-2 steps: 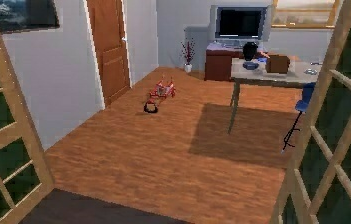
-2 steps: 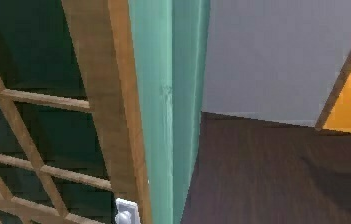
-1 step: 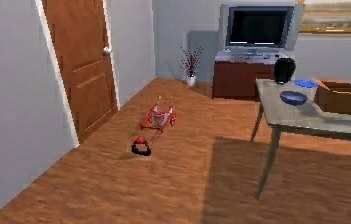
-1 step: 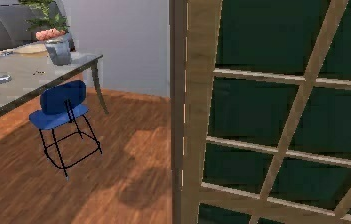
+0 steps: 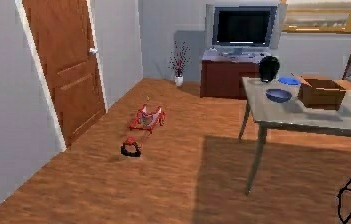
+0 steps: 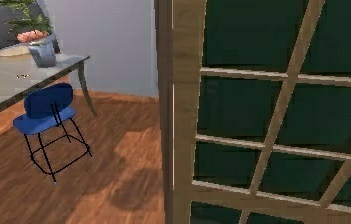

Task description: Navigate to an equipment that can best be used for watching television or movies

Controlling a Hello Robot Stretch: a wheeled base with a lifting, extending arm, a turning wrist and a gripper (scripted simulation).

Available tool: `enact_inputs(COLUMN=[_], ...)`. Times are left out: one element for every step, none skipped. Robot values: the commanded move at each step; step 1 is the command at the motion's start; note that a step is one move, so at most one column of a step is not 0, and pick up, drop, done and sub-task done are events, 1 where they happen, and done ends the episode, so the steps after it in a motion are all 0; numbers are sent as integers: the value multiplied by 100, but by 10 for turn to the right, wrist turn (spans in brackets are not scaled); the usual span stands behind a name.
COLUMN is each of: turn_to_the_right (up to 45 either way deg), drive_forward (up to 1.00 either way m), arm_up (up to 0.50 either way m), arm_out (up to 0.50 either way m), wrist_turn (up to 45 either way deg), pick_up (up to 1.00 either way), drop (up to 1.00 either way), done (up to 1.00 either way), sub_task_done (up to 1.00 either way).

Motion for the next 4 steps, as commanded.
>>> enact_inputs(turn_to_the_right=[0, 60, 0, 90], drive_forward=[100, 0, 15, 0], arm_up=[0, 0, 0, 0], arm_out=[0, 0, 0, 0], wrist_turn=[0, 0, 0, 0], pick_up=[0, 0, 0, 0], drop=[0, 0, 0, 0], done=[0, 0, 0, 0], sub_task_done=[0, 0, 0, 0])
